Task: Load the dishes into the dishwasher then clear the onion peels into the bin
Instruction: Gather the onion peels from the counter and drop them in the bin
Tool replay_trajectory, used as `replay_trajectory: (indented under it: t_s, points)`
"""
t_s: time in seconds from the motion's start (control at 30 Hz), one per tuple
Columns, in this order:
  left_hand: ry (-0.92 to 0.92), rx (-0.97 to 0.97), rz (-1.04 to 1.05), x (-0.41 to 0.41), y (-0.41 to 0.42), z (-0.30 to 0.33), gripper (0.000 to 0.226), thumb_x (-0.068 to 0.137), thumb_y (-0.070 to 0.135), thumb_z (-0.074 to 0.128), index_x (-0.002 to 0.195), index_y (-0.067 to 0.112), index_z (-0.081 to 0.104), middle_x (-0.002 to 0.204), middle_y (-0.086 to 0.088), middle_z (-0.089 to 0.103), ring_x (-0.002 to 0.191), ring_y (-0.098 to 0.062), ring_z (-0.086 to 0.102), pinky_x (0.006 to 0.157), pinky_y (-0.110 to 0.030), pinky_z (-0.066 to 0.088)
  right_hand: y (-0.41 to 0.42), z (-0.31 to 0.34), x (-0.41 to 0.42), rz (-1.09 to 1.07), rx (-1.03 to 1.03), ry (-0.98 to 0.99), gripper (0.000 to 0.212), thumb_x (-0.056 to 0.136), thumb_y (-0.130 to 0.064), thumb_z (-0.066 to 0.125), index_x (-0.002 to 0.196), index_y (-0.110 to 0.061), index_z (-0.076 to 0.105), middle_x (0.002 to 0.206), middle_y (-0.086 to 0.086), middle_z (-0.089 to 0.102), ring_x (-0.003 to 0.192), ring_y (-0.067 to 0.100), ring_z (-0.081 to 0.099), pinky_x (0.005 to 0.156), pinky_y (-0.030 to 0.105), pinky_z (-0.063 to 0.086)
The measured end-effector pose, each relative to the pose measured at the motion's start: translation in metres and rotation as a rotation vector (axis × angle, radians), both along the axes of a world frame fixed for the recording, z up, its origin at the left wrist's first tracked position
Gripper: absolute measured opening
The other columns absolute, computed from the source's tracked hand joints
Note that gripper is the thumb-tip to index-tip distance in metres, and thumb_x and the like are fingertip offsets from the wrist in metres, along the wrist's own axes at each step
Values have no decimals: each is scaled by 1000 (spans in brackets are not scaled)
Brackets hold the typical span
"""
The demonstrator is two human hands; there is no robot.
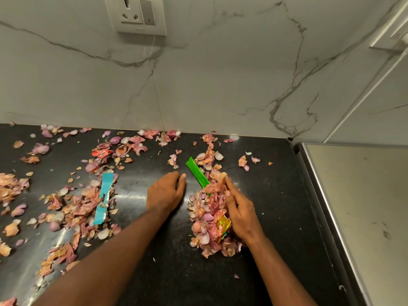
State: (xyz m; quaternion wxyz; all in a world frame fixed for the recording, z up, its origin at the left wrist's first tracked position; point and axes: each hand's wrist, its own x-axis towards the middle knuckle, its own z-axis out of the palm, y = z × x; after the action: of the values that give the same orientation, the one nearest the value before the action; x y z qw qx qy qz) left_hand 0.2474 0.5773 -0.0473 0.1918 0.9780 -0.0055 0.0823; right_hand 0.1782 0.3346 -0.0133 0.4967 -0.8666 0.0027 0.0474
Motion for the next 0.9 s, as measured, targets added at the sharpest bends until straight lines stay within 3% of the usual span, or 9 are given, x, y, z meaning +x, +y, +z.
replay_trajectory:
  t_s: [0.13, 0.2, 0.27, 0.37, 0.43, 0.6, 0.7, 0.8, 0.9]
  points:
    - [-2, 22, 7, 3, -2, -1, 42, 107, 55, 36, 79, 25, 43, 73, 6, 51, 66, -17, 48, 57, -34, 36, -15, -5, 24, -90, -18, -197, 38, 107, -60, 34, 132, -52, 61, 157, -9, 48, 154, 12, 32, 127, 51, 25]
    - [18, 19, 14, 4, -5, -1, 42, 107, 56, 35, 79, 25, 43, 75, 5, 52, 67, -19, 49, 58, -35, 37, -34, -2, 55, -193, -18, -208, 36, 109, -54, 39, 138, -48, 59, 161, -6, 45, 154, 13, 31, 125, 50, 30]
    - [37, 11, 14, 3, -6, 0, 43, 107, 57, 34, 80, 25, 43, 75, 5, 53, 69, -20, 52, 59, -35, 39, -60, -2, 95, -267, -128, -142, 50, 109, -52, 38, 153, -31, 48, 168, -1, 32, 158, 14, 18, 128, 50, 22]
    - [53, 11, 6, 3, -5, 2, 42, 107, 56, 33, 80, 25, 42, 77, 4, 55, 71, -22, 55, 60, -36, 40, -89, -12, 135, -224, -371, 43, 68, 109, -57, 29, 164, -17, 26, 174, 7, 14, 161, 20, 6, 131, 49, 8]
    - [55, 16, 9, 2, -4, 2, 43, 107, 57, 33, 80, 25, 43, 78, 3, 55, 73, -23, 57, 60, -37, 42, -89, -21, 140, -129, -441, 43, 65, 111, -52, 30, 164, -13, 28, 172, 9, 19, 160, 21, 12, 131, 46, 9]
    - [33, 27, 5, 3, -4, 3, 40, 107, 54, 37, 80, 24, 42, 76, 6, 50, 73, -24, 56, 60, -35, 33, -54, -15, 89, -67, -34, -44, 44, 111, -46, 41, 147, -30, 58, 149, -6, 59, 141, 9, 50, 120, 38, 39]
    - [37, 36, 1, 1, -4, 2, 40, 107, 54, 35, 81, 25, 42, 77, 6, 50, 71, -22, 53, 60, -35, 33, -40, -16, 48, -26, 118, -177, 30, 110, -28, 51, 127, -18, 74, 123, -7, 75, 118, 12, 70, 102, 45, 56]
    - [43, 37, 3, 0, -4, 2, 39, 107, 54, 35, 81, 26, 43, 77, 6, 50, 69, -18, 48, 60, -34, 33, -41, -22, 36, -129, 93, -372, 22, 105, -9, 58, 116, -9, 78, 129, 1, 72, 122, 15, 67, 104, 44, 55]
    - [54, 38, -6, -2, -5, 2, 40, 107, 55, 35, 81, 26, 44, 76, 6, 52, 69, -18, 51, 60, -34, 36, -47, -26, 50, -329, -35, -384, 29, 106, -17, 57, 131, -13, 70, 150, 1, 58, 141, 11, 51, 116, 41, 45]
